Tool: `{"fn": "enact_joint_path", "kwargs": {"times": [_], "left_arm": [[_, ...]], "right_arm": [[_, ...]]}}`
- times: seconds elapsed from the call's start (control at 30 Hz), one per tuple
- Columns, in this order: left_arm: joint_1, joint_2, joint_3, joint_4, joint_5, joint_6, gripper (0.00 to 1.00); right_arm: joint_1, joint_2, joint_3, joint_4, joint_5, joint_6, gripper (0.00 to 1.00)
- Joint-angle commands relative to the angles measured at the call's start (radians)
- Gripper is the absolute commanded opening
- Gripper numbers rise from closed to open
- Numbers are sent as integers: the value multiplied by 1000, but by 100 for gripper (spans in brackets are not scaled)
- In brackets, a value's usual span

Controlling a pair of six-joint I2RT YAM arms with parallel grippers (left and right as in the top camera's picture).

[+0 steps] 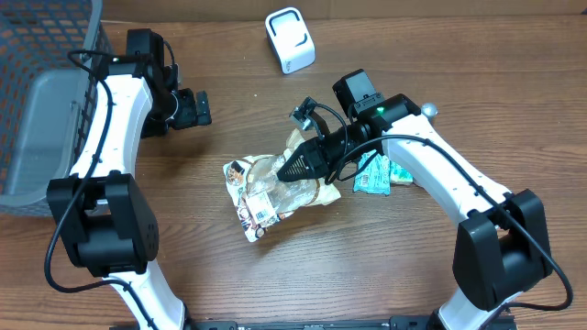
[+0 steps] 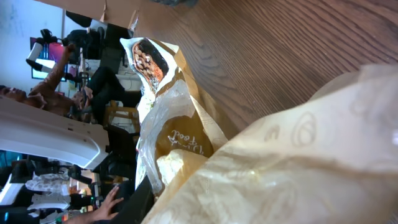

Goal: Scan the item barcode

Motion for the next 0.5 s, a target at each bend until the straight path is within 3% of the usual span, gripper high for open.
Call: {"fn": "enact_joint_path", "kwargs": {"times": [0.0,0.47], "left_arm": [[0,-18,7,0,-7,7,100],[-1,-18,7,1,-6,7,100]], "right_arm": [[1,-30,2,-1,-31,-13,13],[1,-30,2,-20,15,-13,13]]}}
